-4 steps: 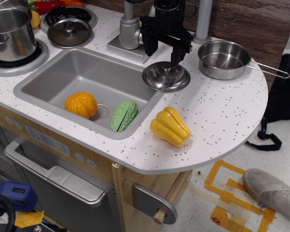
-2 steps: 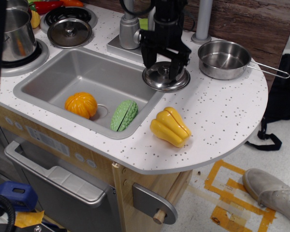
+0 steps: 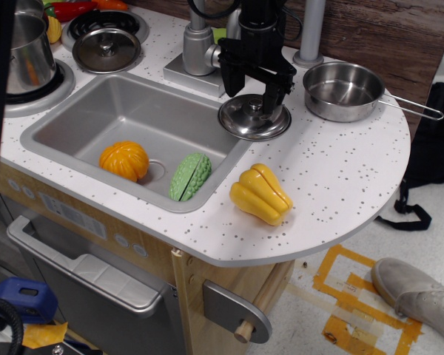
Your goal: Put lid on pot or pan
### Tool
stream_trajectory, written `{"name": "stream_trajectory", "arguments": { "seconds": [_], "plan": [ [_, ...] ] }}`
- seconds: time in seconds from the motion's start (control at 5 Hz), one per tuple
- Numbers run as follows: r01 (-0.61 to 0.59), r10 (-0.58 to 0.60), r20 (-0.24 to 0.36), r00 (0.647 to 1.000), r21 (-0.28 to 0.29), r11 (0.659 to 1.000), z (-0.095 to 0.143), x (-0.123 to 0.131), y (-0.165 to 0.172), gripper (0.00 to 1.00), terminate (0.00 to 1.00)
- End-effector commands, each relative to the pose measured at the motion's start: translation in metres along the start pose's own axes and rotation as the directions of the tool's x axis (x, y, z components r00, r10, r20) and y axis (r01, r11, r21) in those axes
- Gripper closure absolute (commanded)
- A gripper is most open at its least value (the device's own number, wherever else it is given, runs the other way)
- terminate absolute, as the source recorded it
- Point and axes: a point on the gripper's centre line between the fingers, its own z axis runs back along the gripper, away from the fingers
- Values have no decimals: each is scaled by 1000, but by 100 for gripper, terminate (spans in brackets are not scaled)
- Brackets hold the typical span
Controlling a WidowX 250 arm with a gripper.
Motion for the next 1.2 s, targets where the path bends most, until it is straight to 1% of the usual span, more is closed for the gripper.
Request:
{"name": "stream_trajectory", "arguments": {
  "seconds": [0.0,0.2,0.4,0.6,0.8,1.0],
  "plan": [
    [-2,3,68,998,-14,1000,12,12,0,0,0],
    [-19,21,82,996,-28,999,5,11,1,100,0],
    [-20,24,76,997,-43,999,4,12,4,100,0],
    [-27,29,61,998,-43,999,11,12,4,100,0],
    [-27,27,22,999,-10,1000,33,10,7,100,0],
    [-9,8,28,1000,25,1000,54,19,6,100,0]
  ]
}}
